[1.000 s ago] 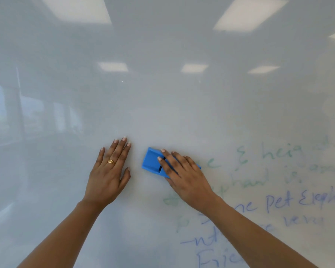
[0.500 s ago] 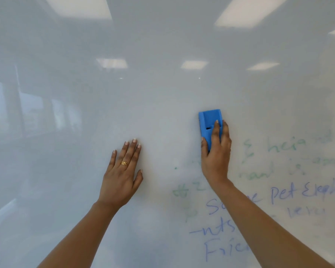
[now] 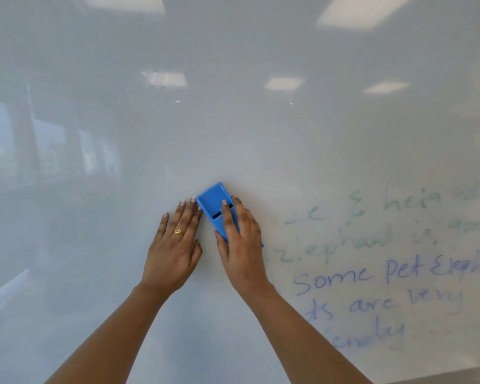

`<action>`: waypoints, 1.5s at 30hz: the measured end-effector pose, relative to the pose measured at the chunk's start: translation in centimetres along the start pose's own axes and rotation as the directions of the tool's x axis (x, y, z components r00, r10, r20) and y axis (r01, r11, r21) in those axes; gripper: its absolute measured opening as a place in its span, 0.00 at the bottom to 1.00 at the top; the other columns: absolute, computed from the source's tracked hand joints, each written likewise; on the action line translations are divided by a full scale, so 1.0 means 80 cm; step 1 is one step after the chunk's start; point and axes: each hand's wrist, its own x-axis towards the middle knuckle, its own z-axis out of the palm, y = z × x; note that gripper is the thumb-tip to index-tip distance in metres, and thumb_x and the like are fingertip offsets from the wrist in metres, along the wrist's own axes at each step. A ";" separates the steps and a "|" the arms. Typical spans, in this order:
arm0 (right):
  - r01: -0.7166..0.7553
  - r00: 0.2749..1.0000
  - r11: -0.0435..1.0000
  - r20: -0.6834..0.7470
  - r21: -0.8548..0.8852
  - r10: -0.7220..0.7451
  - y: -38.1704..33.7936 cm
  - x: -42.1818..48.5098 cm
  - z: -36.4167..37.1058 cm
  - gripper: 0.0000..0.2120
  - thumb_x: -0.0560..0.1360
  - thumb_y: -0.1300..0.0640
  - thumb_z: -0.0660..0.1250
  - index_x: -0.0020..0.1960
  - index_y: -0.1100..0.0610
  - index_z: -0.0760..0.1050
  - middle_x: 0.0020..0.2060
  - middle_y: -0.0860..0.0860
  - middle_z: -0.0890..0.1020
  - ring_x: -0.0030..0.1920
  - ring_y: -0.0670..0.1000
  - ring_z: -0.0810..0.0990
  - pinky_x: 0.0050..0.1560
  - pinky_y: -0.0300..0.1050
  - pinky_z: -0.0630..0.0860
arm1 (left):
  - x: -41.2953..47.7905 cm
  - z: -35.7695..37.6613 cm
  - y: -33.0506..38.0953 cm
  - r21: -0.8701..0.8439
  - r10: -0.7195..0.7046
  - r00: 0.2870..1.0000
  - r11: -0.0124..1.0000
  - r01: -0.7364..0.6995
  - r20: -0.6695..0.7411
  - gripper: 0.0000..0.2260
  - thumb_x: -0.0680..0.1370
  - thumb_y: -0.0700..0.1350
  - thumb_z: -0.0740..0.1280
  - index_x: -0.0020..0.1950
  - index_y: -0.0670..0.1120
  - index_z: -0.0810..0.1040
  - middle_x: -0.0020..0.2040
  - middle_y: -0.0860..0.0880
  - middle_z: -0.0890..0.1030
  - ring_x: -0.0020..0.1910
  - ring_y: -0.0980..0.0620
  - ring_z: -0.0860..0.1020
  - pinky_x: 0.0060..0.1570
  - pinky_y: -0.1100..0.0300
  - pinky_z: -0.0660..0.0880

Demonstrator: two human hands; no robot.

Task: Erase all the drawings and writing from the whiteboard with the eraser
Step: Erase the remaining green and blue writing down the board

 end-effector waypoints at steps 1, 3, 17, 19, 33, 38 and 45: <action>0.013 1.000 1.000 -0.002 -0.001 -0.013 0.008 0.000 -0.004 0.24 0.77 0.53 0.56 0.72 0.57 0.58 0.70 0.55 0.59 0.66 0.53 0.63 0.63 0.50 0.68 | -0.001 0.000 0.001 -0.006 -0.003 1.000 1.000 0.003 0.000 0.27 0.78 0.47 0.52 0.76 0.42 0.55 0.76 0.46 0.56 0.76 0.52 0.49 0.73 0.52 0.48; 0.003 1.000 1.000 -0.026 0.009 -0.003 0.028 0.003 -0.014 0.25 0.78 0.52 0.55 0.72 0.57 0.56 0.70 0.55 0.59 0.67 0.54 0.63 0.65 0.49 0.65 | -0.001 0.001 0.004 -0.019 -0.013 1.000 1.000 0.013 -0.005 0.27 0.77 0.47 0.52 0.76 0.41 0.56 0.76 0.46 0.56 0.76 0.52 0.49 0.73 0.52 0.48; -0.356 0.907 0.932 -0.215 0.061 0.361 0.148 0.030 -0.075 0.27 0.79 0.56 0.59 0.75 0.59 0.55 0.74 0.58 0.57 0.70 0.55 0.58 0.69 0.50 0.63 | -0.001 0.005 0.007 -0.022 -0.027 0.998 0.999 0.026 -0.049 0.26 0.77 0.47 0.53 0.75 0.41 0.59 0.76 0.46 0.58 0.76 0.52 0.50 0.73 0.51 0.48; -0.365 0.898 0.928 -0.234 0.078 0.373 0.135 0.031 -0.067 0.26 0.79 0.54 0.57 0.74 0.61 0.56 0.73 0.60 0.58 0.69 0.56 0.59 0.68 0.50 0.62 | 0.000 0.006 0.010 -0.024 -0.038 0.998 0.999 0.037 -0.057 0.26 0.77 0.47 0.53 0.75 0.41 0.59 0.76 0.46 0.58 0.76 0.53 0.49 0.73 0.51 0.48; 0.096 0.995 0.993 0.010 -0.069 -0.096 0.034 -0.003 -0.009 0.24 0.77 0.54 0.54 0.71 0.59 0.60 0.69 0.56 0.61 0.63 0.55 0.66 0.57 0.50 0.73 | 0.010 0.003 0.033 0.028 -0.079 0.994 0.996 0.082 -0.080 0.26 0.77 0.49 0.52 0.74 0.41 0.59 0.75 0.44 0.60 0.76 0.49 0.51 0.72 0.49 0.48; 0.085 0.996 0.993 -0.008 -0.080 -0.086 0.077 0.002 -0.033 0.25 0.77 0.54 0.56 0.71 0.59 0.59 0.69 0.56 0.60 0.63 0.54 0.66 0.58 0.50 0.73 | 0.039 0.008 0.062 0.025 -0.015 0.999 1.000 0.016 -0.045 0.26 0.78 0.50 0.52 0.74 0.41 0.60 0.75 0.45 0.60 0.75 0.47 0.54 0.72 0.50 0.47; -0.036 0.997 0.994 -0.067 -0.099 0.029 0.172 0.011 -0.084 0.26 0.78 0.52 0.55 0.74 0.57 0.53 0.71 0.56 0.60 0.68 0.54 0.63 0.66 0.48 0.65 | 0.082 0.029 0.134 -0.002 0.033 0.999 0.999 -0.033 -0.023 0.26 0.78 0.51 0.52 0.74 0.43 0.61 0.76 0.46 0.58 0.75 0.49 0.54 0.73 0.54 0.46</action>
